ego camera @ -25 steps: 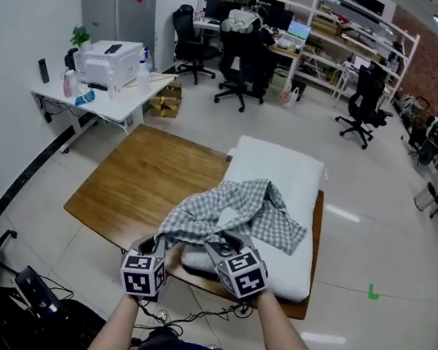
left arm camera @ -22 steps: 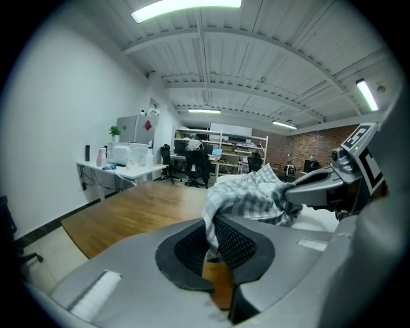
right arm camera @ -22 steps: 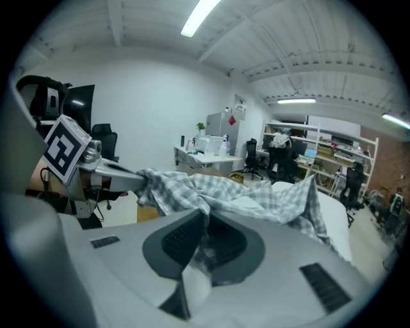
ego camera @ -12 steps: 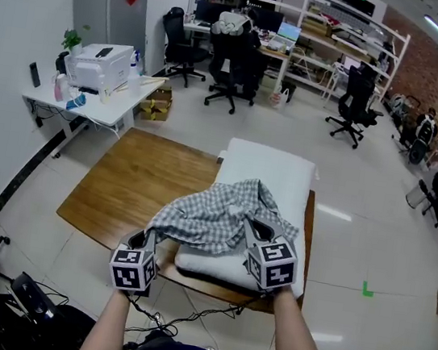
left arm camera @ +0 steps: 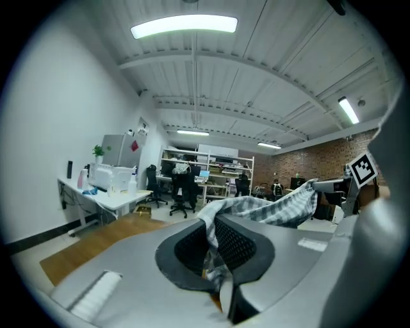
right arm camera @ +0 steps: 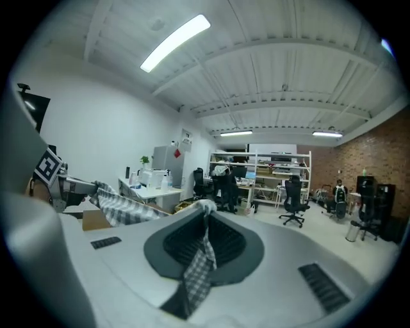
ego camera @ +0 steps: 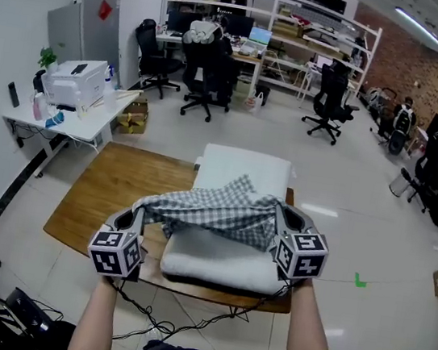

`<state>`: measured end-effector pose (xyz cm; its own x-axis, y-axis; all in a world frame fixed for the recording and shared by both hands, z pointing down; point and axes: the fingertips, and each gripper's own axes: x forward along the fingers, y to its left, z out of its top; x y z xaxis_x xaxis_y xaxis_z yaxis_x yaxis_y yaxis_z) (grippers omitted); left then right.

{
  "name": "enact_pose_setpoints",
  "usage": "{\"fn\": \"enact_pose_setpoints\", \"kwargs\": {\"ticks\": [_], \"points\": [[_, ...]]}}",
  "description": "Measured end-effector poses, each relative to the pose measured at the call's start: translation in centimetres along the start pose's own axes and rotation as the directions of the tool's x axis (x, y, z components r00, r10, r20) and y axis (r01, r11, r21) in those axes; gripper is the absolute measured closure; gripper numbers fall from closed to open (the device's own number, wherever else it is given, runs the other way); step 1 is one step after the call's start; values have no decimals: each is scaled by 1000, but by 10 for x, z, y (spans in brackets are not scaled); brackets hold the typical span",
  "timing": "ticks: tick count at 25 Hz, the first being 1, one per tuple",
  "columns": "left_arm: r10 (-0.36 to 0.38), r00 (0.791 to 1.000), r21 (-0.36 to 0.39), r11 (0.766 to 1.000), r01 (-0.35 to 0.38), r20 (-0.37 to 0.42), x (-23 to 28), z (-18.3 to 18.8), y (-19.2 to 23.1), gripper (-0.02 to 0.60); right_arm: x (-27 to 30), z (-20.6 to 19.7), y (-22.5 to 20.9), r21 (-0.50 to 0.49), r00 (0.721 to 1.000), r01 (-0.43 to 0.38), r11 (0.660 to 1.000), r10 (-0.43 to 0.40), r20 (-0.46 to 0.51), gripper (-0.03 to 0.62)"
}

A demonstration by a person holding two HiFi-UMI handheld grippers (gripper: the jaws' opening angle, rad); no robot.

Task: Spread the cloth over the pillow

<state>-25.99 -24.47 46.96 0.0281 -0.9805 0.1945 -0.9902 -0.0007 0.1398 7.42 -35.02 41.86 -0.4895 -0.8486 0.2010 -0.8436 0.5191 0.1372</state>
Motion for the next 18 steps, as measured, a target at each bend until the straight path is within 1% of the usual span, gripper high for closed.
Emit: {"fn": "enact_pose_setpoints", "kwargs": {"ticks": [3, 6, 9, 12, 15, 18], "points": [[-45, 998, 23, 999, 44, 47, 5, 38, -14, 565, -13, 17, -15, 5, 999, 36, 999, -37, 40, 562], [-85, 993, 77, 994, 78, 86, 10, 75, -28, 565, -28, 40, -31, 0, 994, 65, 998, -64, 93, 562], [-127, 983, 136, 985, 109, 133, 13, 120, -41, 565, -40, 71, -45, -29, 984, 98, 995, -92, 150, 562], [-170, 972, 161, 977, 144, 162, 18, 158, -50, 565, -48, 106, -56, -61, 972, 135, 989, -120, 202, 562], [-183, 966, 183, 972, 149, 181, 27, 190, -56, 565, -51, 139, -65, -77, 958, 166, 983, -143, 250, 562], [-183, 965, 189, 971, 147, 190, 30, 216, -64, 565, -55, 167, -77, -76, 947, 184, 980, -156, 280, 562]]}}
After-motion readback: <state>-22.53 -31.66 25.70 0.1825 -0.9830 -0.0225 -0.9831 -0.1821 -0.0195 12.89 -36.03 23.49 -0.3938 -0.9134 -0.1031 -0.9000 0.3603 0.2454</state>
